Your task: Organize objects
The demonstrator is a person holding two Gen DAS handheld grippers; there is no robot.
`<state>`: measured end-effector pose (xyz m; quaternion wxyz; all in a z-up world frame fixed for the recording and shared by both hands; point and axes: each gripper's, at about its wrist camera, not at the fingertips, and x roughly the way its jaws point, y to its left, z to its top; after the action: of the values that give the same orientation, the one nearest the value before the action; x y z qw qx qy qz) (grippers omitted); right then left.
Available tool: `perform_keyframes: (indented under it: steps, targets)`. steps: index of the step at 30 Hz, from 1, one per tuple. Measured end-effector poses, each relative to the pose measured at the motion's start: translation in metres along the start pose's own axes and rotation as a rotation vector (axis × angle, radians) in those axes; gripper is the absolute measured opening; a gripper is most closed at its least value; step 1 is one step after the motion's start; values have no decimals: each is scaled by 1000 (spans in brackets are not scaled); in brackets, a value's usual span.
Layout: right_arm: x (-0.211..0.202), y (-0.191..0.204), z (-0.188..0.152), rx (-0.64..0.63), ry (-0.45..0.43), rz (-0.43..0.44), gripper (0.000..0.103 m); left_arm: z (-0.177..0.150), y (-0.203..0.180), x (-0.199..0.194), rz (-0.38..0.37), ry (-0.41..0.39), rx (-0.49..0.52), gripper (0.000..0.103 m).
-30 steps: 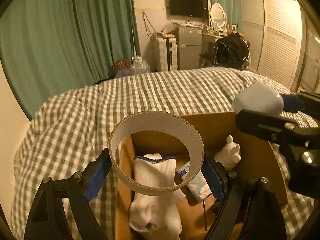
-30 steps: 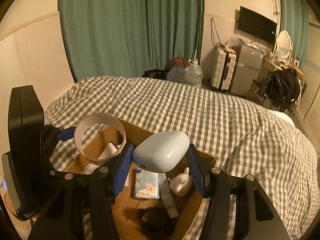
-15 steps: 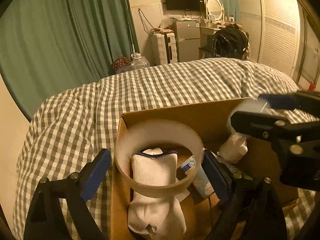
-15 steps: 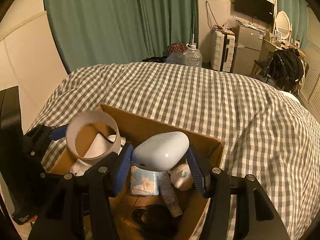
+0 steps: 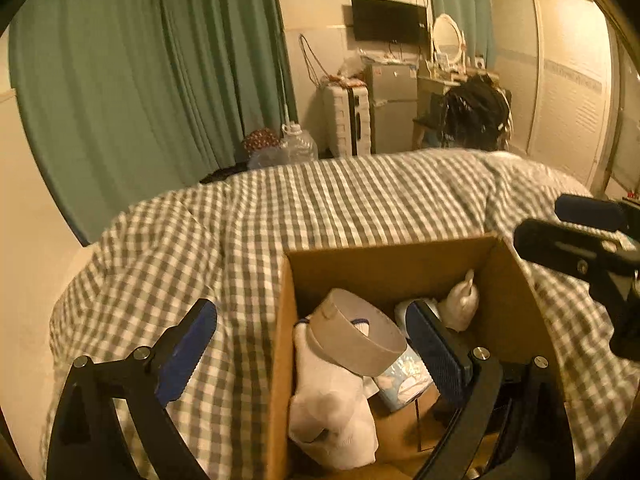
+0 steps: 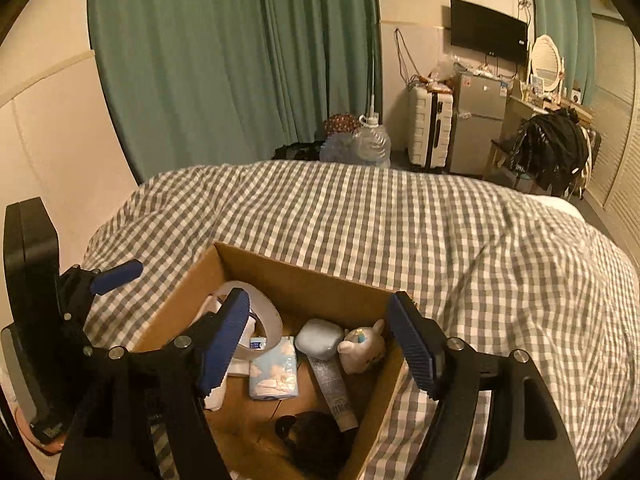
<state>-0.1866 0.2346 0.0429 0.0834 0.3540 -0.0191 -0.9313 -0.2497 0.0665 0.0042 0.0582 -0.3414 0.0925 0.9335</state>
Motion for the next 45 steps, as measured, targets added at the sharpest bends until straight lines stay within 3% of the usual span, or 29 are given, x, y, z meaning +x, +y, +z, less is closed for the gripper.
perform_keyframes:
  steps: [7,13,16,20,27,30,33,36,41,45]
  targets:
    - [-51,16,9,-51,-72,-56,72,16,14,-44,34,-103,-22,98]
    - [-101,24,14,-45,-175,-102,83,24,25,-82,20,-241,-50,102]
    - [-121,25,14,-37,-227,-130,92,27,28,-100,5,-284,-55,103]
    - [-142,28,11,-33,-290,-175,97,27,31,-118,-6,-329,-56,103]
    - [-148,23,-6,-6,-268,-190,99,10,29,-133,-5,-350,-54,103]
    - [-147,22,-23,9,-262,-204,99,-8,28,-145,31,-379,-61,103]
    - [-146,25,-46,33,-263,-227,99,-28,27,-160,14,-403,-76,103]
    - [-145,33,-69,20,-278,-232,100,-44,27,-168,70,-427,-108,103]
    - [-146,45,-94,-6,-354,-291,100,-53,32,-165,36,-416,-154,103]
    - [-143,43,-101,3,-354,-325,100,-55,37,-155,24,-384,-181,103]
